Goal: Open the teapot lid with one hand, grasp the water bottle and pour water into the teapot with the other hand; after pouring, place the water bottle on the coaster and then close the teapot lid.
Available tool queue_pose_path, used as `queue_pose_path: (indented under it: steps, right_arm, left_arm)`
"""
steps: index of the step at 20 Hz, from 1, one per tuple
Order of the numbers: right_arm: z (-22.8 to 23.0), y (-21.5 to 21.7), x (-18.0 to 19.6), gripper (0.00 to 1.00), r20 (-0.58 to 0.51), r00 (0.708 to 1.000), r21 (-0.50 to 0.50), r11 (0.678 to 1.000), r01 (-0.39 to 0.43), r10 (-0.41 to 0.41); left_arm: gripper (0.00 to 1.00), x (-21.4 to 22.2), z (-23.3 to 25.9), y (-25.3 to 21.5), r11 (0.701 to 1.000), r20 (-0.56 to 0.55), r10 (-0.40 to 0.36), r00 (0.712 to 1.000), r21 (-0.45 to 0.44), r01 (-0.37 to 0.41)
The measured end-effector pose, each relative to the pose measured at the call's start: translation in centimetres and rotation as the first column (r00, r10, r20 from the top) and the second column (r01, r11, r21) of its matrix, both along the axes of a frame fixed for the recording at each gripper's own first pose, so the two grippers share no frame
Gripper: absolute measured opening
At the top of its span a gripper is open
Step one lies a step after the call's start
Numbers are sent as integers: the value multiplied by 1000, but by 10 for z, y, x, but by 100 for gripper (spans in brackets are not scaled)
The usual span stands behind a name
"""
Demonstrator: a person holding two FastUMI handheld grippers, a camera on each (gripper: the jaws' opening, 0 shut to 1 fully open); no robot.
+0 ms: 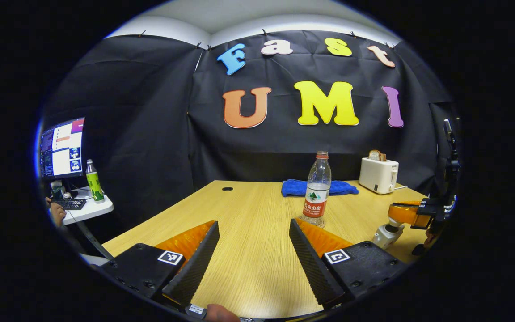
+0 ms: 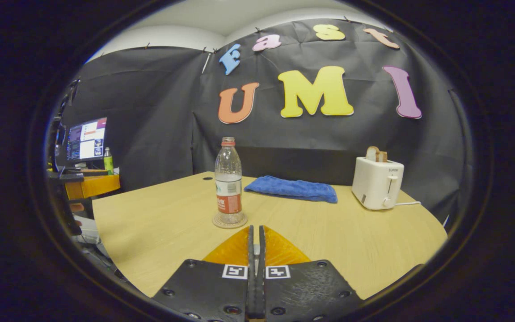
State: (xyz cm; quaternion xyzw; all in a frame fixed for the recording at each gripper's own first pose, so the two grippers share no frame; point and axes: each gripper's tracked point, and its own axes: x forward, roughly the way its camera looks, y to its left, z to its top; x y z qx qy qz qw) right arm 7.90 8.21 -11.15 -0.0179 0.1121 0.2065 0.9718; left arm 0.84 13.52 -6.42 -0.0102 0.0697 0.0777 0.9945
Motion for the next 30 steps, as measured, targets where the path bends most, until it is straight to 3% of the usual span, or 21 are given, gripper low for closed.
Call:
queue_pose_path:
  steps: [20, 24, 25, 26, 29, 30]
  right_arm:
    - [-21, -1, -1, 0, 2, 999, -31, 999, 42, -42]
    - [-10, -6, -4, 7, 23, 998, -10, 998, 65, -65]
    - [-2, -8, -4, 22, 38, 997, 5, 997, 72, -72]
    - [6, -10, -4, 30, 55, 995, 19, 997, 79, -80]
    - [28, -31, -3, 89, 105, 983, 56, 988, 146, -151]
    - [33, -43, -5, 95, 112, 975, 67, 981, 184, -191]
  left_arm:
    - [99, -5, 4, -11, 1000, 16, -20, 1000, 7, 20]
    - [99, -6, 10, -21, 999, 22, -35, 999, 6, 35]
    - [99, -6, 13, -24, 999, 28, -39, 999, 7, 39]
    - [99, -7, 17, -27, 999, 34, -43, 999, 7, 43]
    - [99, -6, 30, -44, 998, 67, -60, 996, 5, 60]
    - [99, -5, 35, -52, 998, 79, -70, 994, 1, 70]
